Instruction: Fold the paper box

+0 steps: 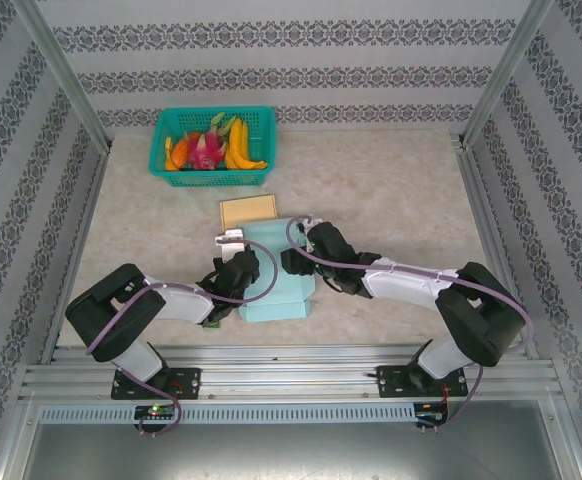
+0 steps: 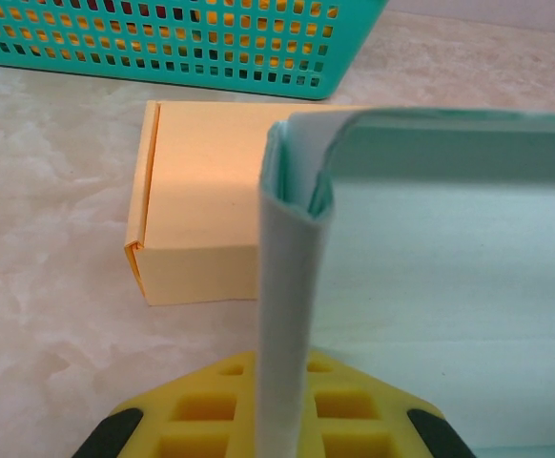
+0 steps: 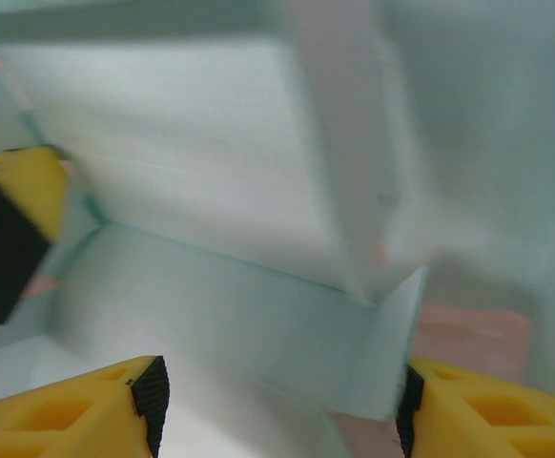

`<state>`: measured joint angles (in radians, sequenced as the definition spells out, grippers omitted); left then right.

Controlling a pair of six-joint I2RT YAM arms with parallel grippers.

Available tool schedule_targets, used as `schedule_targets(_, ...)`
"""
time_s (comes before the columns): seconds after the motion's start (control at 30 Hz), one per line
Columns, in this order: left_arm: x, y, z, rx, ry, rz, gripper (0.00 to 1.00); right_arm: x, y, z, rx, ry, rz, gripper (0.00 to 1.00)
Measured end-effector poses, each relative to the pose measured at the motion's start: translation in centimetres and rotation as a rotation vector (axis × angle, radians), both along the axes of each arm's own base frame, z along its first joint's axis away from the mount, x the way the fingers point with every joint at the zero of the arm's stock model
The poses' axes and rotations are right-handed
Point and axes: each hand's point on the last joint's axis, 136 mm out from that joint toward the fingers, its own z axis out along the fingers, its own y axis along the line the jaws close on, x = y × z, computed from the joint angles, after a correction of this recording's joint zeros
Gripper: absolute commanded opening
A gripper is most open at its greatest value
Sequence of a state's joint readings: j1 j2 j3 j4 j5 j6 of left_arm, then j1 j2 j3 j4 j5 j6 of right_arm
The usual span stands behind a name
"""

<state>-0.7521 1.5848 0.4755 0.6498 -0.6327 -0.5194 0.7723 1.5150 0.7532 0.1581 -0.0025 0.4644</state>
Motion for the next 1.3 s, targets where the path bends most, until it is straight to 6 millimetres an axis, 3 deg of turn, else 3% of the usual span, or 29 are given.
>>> schedule_targets(0.13,0.0,0.0,0.0,-0.003,0.000,0.001,0.00,-0.4,2.1,0.9,0.026,-0.014,0.040,0.63)
schedule_targets(0.23,0.0,0.0,0.0,-0.003,0.000,0.001,0.00,-0.4,2.9,-0.1,0.016,0.004,0.049,0.63)
schedule_targets(0.37,-0.1,0.0,-0.2,0.002,0.007,-0.002,0.00,-0.5,3.1,-1.4,0.003,0.027,0.047,0.63)
schedule_targets(0.73,-0.6,0.5,-0.5,0.002,0.014,0.001,0.00,-0.4,2.9,-0.9,0.008,0.011,0.030,0.63)
schedule_targets(1.0,-0.6,0.5,0.9,-0.036,-0.015,0.005,0.00,-2.3,1.0,3.3,0.047,-0.081,0.028,0.63)
schedule_targets(1.13,-0.6,0.5,1.2,-0.041,-0.020,0.004,0.00,-3.5,-1.0,4.9,0.049,-0.127,0.021,0.63)
schedule_targets(1.3,-0.8,0.4,0.9,-0.036,-0.007,-0.005,0.00,-5.2,-5.1,6.1,-0.008,-0.204,-0.012,0.63)
